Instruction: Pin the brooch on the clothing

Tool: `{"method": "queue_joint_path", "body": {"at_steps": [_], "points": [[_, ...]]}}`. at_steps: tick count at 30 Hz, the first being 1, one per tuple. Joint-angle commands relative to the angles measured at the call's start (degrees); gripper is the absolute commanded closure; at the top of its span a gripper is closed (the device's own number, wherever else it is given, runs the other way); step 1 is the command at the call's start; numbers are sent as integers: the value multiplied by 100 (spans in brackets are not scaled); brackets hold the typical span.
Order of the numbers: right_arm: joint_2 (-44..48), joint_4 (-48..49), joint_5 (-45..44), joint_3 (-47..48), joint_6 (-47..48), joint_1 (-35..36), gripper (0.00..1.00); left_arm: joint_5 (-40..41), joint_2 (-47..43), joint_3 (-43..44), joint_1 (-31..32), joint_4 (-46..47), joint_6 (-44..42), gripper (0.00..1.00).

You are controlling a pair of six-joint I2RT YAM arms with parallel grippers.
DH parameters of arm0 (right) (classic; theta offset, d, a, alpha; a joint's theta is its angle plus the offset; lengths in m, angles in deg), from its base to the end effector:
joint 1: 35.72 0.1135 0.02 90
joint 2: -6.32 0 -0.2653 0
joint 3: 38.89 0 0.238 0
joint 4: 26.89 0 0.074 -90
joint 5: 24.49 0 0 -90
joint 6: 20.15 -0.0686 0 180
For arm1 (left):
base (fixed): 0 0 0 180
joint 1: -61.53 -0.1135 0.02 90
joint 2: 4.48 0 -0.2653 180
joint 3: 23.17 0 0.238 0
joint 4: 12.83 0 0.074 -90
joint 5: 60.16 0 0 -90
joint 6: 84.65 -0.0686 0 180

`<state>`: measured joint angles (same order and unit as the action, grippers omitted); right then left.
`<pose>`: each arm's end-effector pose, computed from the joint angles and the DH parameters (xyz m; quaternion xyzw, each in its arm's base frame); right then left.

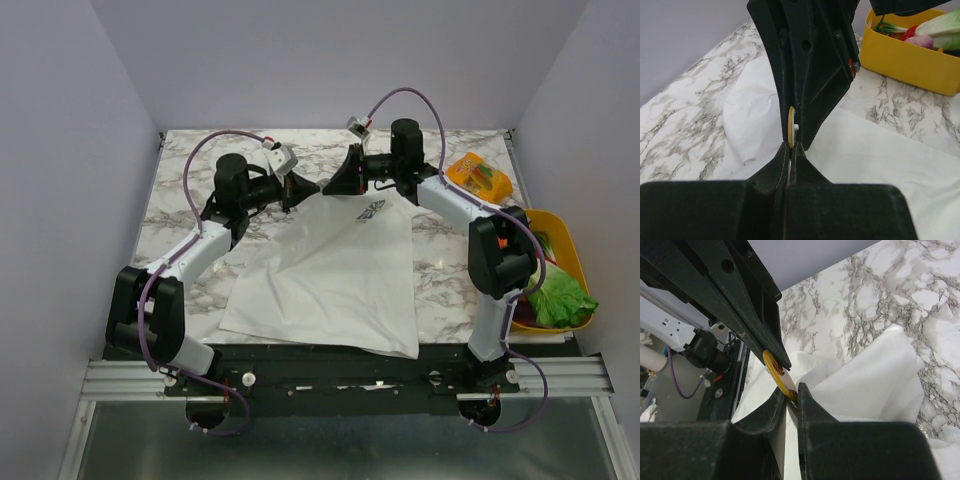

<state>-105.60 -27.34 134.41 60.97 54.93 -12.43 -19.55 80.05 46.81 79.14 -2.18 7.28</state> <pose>0.3863 0.2360 0.2885 -0.4000 0.6156 0.5858 0.3433 0.3116 -0.1535 0.3097 0.3731 0.6188 -0.4061 0.5594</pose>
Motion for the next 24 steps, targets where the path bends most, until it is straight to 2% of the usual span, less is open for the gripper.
{"method": "queue_joint_path", "body": {"at_steps": [1, 11, 19, 24], "points": [[-23, -132, -351, 220, 129, 79, 95, -326, 63, 175, 305, -337, -167, 100], [-102, -220, -412, 307, 129, 106, 95, -256, 19, 228, 375, -495, -404, 100], [-278, -1589, -1037, 879, 692, 167, 98, 17, 63, 597, 621, -1233, -843, 100], [-331, -1792, -1291, 1010, 613, 167, 99, 139, -42, 562, 691, -1286, -940, 100]]}}
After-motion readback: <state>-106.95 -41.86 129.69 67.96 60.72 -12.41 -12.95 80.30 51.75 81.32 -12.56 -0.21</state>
